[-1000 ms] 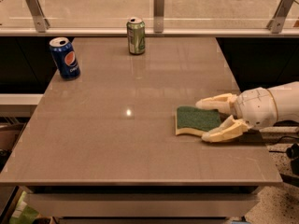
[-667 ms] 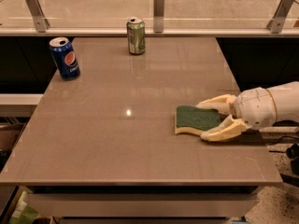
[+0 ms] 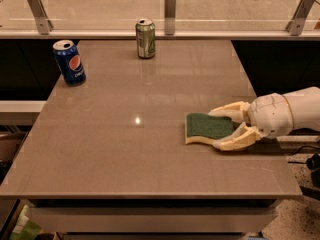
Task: Move sponge near green can
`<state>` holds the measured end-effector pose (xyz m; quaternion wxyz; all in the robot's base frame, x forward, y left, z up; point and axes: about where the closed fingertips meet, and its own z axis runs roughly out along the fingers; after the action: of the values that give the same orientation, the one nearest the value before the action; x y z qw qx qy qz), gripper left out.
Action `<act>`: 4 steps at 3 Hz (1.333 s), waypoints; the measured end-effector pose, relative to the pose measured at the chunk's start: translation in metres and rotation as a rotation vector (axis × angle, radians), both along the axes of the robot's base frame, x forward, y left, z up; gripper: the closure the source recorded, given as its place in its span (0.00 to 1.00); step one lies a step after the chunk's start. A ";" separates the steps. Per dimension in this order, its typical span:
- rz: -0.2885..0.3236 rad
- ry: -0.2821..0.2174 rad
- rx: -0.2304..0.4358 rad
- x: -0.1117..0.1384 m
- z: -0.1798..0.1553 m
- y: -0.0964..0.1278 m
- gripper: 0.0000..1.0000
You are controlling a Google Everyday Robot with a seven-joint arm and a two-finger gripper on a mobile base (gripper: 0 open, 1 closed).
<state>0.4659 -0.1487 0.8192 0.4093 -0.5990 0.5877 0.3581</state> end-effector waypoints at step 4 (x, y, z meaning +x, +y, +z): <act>-0.071 -0.001 -0.099 0.038 0.052 0.001 1.00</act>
Offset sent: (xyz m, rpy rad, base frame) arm 0.0212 -0.0034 0.0346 -0.0687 0.0068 -0.0526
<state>0.5043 -0.1473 0.8711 0.3919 -0.5975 0.6255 0.3133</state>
